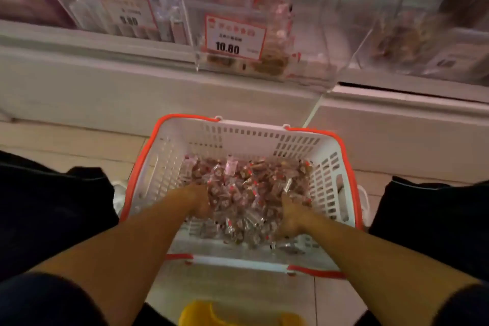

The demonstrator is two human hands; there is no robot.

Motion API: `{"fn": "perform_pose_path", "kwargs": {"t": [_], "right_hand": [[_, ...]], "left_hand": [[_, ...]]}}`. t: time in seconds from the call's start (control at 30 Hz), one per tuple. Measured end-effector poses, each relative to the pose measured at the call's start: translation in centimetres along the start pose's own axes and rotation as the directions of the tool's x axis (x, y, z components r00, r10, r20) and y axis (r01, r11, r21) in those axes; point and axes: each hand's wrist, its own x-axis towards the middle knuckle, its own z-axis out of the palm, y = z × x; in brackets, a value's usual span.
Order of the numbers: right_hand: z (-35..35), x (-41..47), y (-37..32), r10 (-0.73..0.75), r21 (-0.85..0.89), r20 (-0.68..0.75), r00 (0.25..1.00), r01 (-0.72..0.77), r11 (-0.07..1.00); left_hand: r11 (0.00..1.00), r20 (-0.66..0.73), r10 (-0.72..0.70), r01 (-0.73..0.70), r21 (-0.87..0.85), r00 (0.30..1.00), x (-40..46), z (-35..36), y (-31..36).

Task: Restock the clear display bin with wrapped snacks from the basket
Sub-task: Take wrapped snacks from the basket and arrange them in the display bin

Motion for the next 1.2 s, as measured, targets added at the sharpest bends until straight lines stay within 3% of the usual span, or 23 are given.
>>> {"fn": "perform_pose_path", "kwargs": {"t": [0.13,0.27,0.43,0.53,0.67,0.8,0.93,1.0,1.13,1.2], "right_hand": [[3.1,2.0,-0.3,0.091,0.383,0.067,0.994,-0.110,0.917],[5.5,4.1,-2.4,0.147,0.573,0.097,0.984,-0.176,0.801],[6.5,6.3,-3.9,0.302,0.537,-0.051,0.952,-0.229,0.812],[5.7,7.2,-4.1,0.240,0.547,-0.188,0.952,-0.102,0.831],[4.6,7.5,-4.9,0.152,0.462,-0.084,0.985,-0.097,0.882],[5.0,7.9,-4.5,0.131,0.358,-0.123,0.984,-0.079,0.930],[4.7,7.8,-4.3,0.101,0.399,-0.167,0.981,-0.026,0.917],[4.0,7.1,-4.1,0.102,0.470,-0.154,0.983,-0.018,0.883],[1.1,5.1,-2.6,0.151,0.615,-0.044,0.988,-0.092,0.783],[-1.2,3.8,-2.1,0.099,0.798,0.066,0.993,-0.113,0.592]], "left_hand": [[0.983,0.145,-0.065,0.088,-0.159,0.987,2.6,5.7,1.6],[0.930,0.170,-0.025,0.086,-0.357,0.985,5.5,8.2,2.3],[0.928,0.146,-0.088,0.134,-0.346,0.985,7.8,8.1,2.1],[0.945,0.107,-0.109,0.136,-0.296,0.988,8.9,8.6,2.1],[0.910,0.095,-0.130,0.157,-0.383,0.987,9.3,9.2,2.8],[0.890,0.021,-0.142,0.137,-0.434,0.990,9.5,9.5,3.5],[0.896,0.050,-0.107,0.118,-0.427,0.993,9.2,9.1,4.1],[0.854,0.089,-0.087,0.120,-0.505,0.992,8.7,8.6,3.7],[0.670,0.097,0.003,0.070,-0.739,0.995,6.7,6.8,2.6],[0.517,0.075,0.026,0.051,-0.854,0.997,5.5,5.3,2.3]]}}
